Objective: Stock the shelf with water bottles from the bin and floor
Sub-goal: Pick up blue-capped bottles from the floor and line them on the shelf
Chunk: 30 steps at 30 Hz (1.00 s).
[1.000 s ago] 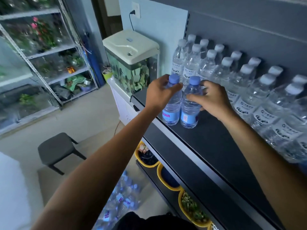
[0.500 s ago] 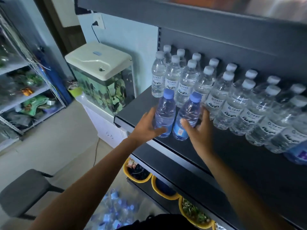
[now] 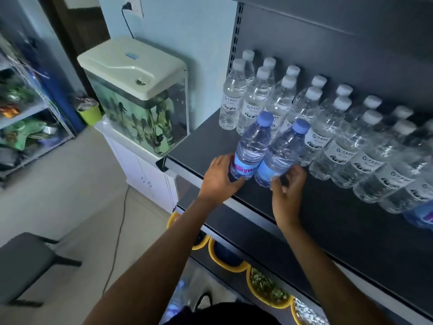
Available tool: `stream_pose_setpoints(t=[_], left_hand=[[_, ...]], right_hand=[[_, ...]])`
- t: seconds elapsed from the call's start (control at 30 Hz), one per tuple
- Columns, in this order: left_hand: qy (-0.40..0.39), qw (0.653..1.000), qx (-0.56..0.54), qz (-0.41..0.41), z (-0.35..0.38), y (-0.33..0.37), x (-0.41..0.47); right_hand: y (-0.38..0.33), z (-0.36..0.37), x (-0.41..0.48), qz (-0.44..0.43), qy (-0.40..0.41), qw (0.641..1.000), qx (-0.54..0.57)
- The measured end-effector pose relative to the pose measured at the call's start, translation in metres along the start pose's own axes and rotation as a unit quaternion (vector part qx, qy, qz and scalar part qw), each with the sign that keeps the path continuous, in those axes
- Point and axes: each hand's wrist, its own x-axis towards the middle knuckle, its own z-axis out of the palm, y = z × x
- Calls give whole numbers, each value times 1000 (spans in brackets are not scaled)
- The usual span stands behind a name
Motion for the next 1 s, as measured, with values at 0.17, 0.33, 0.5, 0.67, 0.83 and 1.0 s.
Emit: stream_pose_setpoints(t=[0.17, 0.33, 0.5, 0.67, 0.83, 1.0], left_hand=[[46, 998, -1, -41, 8, 8, 0], [58, 998, 15, -18, 10, 8, -1], [65, 998, 26, 0, 12, 5, -2], [77, 996, 50, 7, 17, 1, 0], [84, 995, 59, 14, 22, 2, -2], [89, 994, 68, 15, 20, 0, -1]], right_hand=[[0, 6, 7, 3, 7, 999, -49], [3, 8, 15, 20, 16, 996, -87], [5, -17, 8, 59, -37, 994, -79], [-7, -18, 7, 42, -69, 991, -103], [-23, 18, 28, 4, 46, 987, -152], [-25, 1, 35, -10, -12, 983, -184]])
